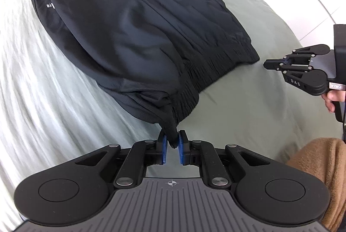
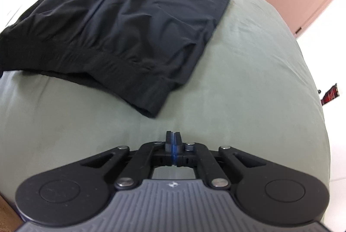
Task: Fold clothes
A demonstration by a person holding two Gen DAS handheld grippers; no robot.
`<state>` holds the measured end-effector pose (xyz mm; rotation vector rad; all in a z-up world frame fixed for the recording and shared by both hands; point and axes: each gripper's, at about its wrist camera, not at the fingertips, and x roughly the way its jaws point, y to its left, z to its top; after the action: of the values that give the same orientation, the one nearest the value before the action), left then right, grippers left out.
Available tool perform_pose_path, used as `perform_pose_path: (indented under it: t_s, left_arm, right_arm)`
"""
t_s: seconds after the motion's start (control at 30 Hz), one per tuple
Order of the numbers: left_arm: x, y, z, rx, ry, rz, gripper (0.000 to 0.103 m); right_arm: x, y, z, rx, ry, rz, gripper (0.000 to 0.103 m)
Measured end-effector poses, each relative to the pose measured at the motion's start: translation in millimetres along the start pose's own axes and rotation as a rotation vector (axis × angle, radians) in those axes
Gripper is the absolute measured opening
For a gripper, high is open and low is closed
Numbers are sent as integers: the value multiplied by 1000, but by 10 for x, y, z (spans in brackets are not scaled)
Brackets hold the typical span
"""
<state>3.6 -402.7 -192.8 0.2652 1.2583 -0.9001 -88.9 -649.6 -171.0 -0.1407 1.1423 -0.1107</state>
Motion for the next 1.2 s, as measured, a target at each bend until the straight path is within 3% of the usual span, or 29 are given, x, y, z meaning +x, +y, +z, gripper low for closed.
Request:
perform_pose_path:
  t_s: [0.17, 0.3, 0.37, 0.57, 0.7, 0.77, 1.03, 1.2]
  left_arm:
    - [-41, 20, -81, 70, 47, 59, 14]
    - [-358, 150, -141, 106, -7, 106, 38]
    - [-497, 269, -115, 91, -32, 136, 39]
    - [-731, 775, 249, -7, -100, 280, 39]
    - [-712, 970, 484, 6, -117, 321, 39]
    - [-710, 1024, 553, 37, -120, 334, 39]
    - [-748, 1024, 704, 171, -135, 317, 39]
    - [-731, 1050, 796, 199, -143, 281, 39]
  right_arm:
    - [-76, -232, -9, 207, -30, 127, 27]
    - [-73, -266, 51, 261, -38, 127, 32]
    - [-53, -283, 88, 286, -39, 117, 38]
    - [-78, -204, 208, 308, -68, 123, 39]
    - [-173, -48, 289, 266, -99, 132, 47]
    - [-249, 33, 340, 252, -120, 133, 62]
    - [-659, 331, 588, 347, -236, 169, 88]
    - [-909, 699, 719, 369, -302, 142, 96]
